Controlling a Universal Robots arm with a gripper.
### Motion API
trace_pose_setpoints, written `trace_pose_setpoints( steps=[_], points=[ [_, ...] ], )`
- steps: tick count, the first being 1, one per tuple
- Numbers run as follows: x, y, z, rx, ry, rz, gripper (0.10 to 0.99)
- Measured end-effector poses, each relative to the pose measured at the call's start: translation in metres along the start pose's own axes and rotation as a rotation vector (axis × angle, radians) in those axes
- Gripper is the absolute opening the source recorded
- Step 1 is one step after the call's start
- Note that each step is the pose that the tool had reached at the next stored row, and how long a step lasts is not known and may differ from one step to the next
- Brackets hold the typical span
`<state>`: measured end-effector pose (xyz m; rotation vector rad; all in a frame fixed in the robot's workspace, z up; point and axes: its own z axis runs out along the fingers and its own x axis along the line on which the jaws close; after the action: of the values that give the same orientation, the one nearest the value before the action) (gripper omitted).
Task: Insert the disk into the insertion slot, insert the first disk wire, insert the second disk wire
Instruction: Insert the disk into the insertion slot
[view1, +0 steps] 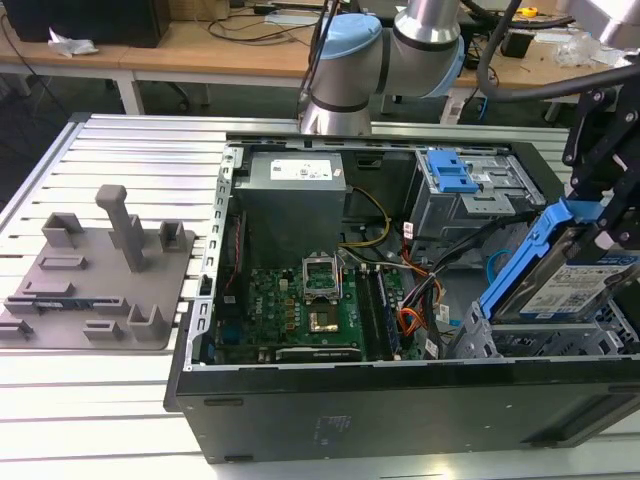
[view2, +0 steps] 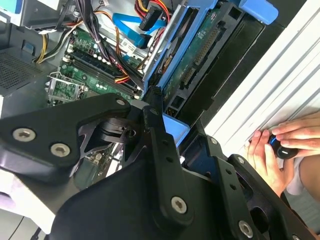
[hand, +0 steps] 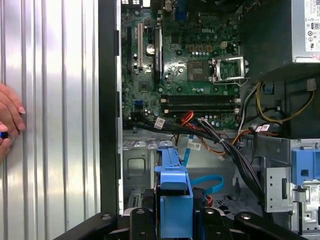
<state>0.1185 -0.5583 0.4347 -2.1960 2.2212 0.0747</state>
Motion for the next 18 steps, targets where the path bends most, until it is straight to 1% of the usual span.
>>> trace_pose_setpoints(
  steps=[2,5,8,12,18],
  points=[
    [0.0002,-0.0001,0.0051,0.000,0.0000,0.000,0.365],
    [0.0007,-0.0004,0.0157,0.000,0.0000,0.000,0.365],
    [0.0010,-0.0006,0.0234,0.000,0.0004,0.000,0.376],
    [0.0011,-0.0006,0.0238,0.000,0.0000,0.000,0.624],
    [0.0008,-0.0006,0.0238,0.000,0.0004,0.000,0.624]
  ],
)
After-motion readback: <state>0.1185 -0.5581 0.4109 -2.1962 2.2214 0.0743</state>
